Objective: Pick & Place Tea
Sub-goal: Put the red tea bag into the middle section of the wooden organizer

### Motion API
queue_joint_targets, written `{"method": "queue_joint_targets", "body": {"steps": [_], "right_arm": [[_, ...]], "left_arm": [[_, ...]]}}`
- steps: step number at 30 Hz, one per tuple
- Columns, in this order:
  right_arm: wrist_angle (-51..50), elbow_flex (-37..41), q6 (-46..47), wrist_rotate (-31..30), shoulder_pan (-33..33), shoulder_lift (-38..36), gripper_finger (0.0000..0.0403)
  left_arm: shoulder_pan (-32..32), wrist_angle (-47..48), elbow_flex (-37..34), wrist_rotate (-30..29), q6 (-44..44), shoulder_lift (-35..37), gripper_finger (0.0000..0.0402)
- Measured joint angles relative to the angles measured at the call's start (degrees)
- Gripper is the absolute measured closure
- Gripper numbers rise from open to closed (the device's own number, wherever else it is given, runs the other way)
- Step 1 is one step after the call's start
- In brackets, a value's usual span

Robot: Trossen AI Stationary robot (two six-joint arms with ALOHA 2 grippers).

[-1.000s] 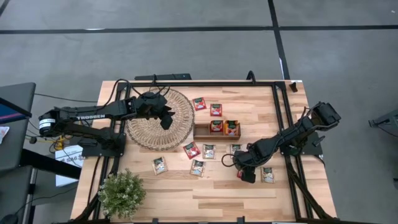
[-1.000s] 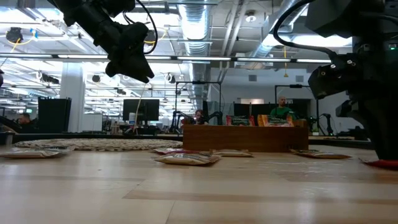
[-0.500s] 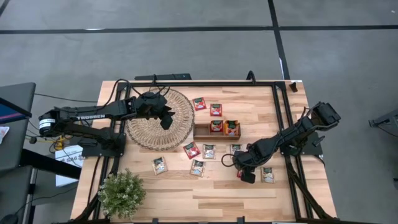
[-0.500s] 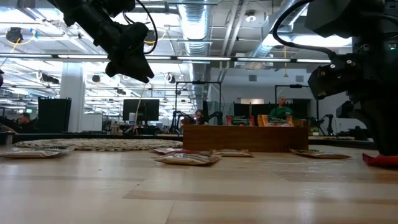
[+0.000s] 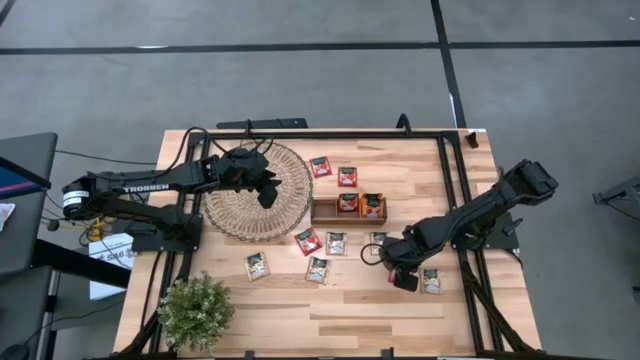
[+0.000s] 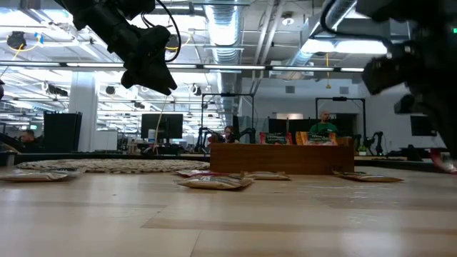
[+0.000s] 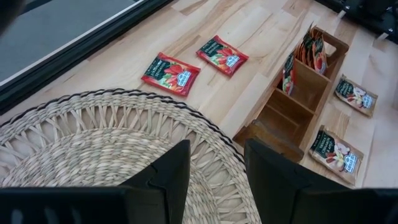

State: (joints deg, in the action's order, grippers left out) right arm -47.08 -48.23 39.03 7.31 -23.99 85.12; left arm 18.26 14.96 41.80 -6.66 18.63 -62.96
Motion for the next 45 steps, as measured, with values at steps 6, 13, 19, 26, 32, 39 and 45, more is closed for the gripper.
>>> {"method": "queue_joint_targets", "body": {"steps": [6,13,19,26,32,39,45], "right_arm": [[-6.4,-5.9,-0.5,-3.7,0.0,-3.5,0.0403],[-10.6,-14.6,-7.8,-14.0,2.8,-4.0,0.0403],[-10.2,-20.9,-19.5,-25.4,10.0,-1.5,0.0403],[-9.7,-25.4,-34.9,-32.4,17.6,4.6,0.0403],[-5.5,-28.7,-45.6,-38.1,20.3,10.6,0.0403],[-2.8,-30.3,-53.6,-41.3,20.8,15.3,0.0403],[-3.2,-30.1,-54.6,-43.6,20.7,18.0,0.0403]], "left_arm": [[0.0,0.0,0.0,0.0,-0.1,0.0,0.0259],[0.0,0.0,0.0,0.0,0.0,0.0,0.0259],[0.0,0.0,0.0,0.0,0.1,0.0,0.0259],[0.0,-0.5,0.0,0.0,0.2,0.0,0.0259],[0.0,-0.3,0.0,0.4,0.3,-0.5,0.0259],[0.0,-0.2,0.0,0.5,0.5,-1.5,0.0259],[0.0,-0.5,0.0,0.4,0.4,-1.9,0.0259]]}}
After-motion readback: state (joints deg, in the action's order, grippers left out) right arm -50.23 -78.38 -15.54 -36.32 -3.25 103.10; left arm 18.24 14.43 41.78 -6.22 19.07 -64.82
